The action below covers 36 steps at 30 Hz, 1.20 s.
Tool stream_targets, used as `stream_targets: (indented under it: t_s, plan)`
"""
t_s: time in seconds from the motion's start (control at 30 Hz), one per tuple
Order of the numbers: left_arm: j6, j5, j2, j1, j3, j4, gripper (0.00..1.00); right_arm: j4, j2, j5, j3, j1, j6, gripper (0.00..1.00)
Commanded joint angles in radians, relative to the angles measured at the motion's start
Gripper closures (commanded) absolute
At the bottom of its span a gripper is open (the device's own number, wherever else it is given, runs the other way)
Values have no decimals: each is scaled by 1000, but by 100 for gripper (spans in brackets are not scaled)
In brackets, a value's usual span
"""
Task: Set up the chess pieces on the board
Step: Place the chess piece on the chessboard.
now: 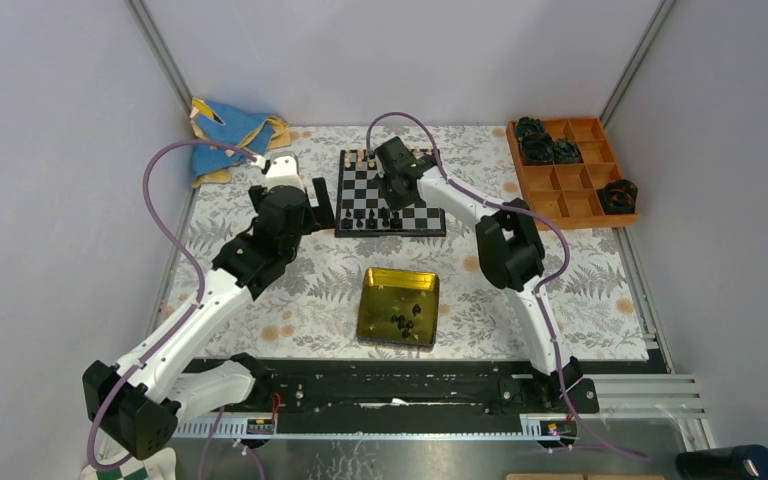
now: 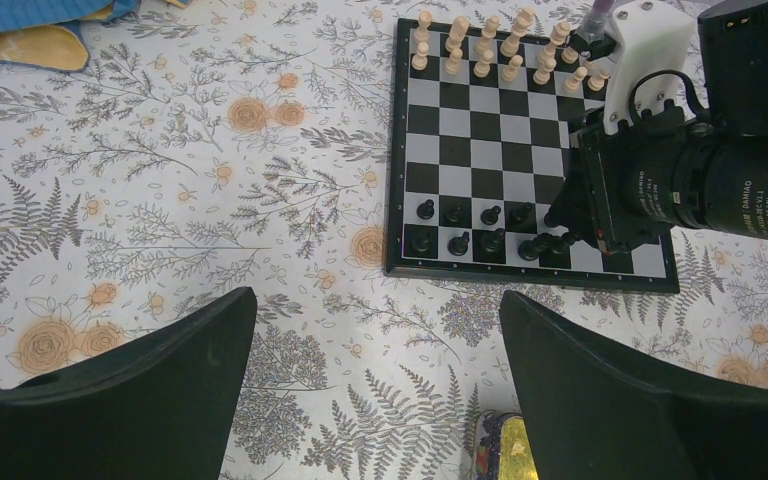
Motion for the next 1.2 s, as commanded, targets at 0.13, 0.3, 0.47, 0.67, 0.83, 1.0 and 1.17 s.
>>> stream_targets:
  t_s: [0.13,0.3,0.47,0.67,0.83,1.0,1.17]
  plan:
    - [22,5,-2,-2,22,48,1,22,11,-6,-3,-11,13,100]
    - [25,7,-4,-2,20,51,1,22,9,2,0,-12,13,100]
    - [24,9,-8,-2,17,52,1,22,8,2,1,-14,12,100]
    - [22,9,-16,-2,11,53,1,23,10,2,6,-14,13,100]
    - [24,10,-18,-2,11,50,1,20,18,4,19,-14,12,100]
    - [29,6,-19,-2,11,50,1,15,28,2,36,-14,13,99]
    - [32,3,-18,-2,11,51,1,13,33,0,47,-15,11,81]
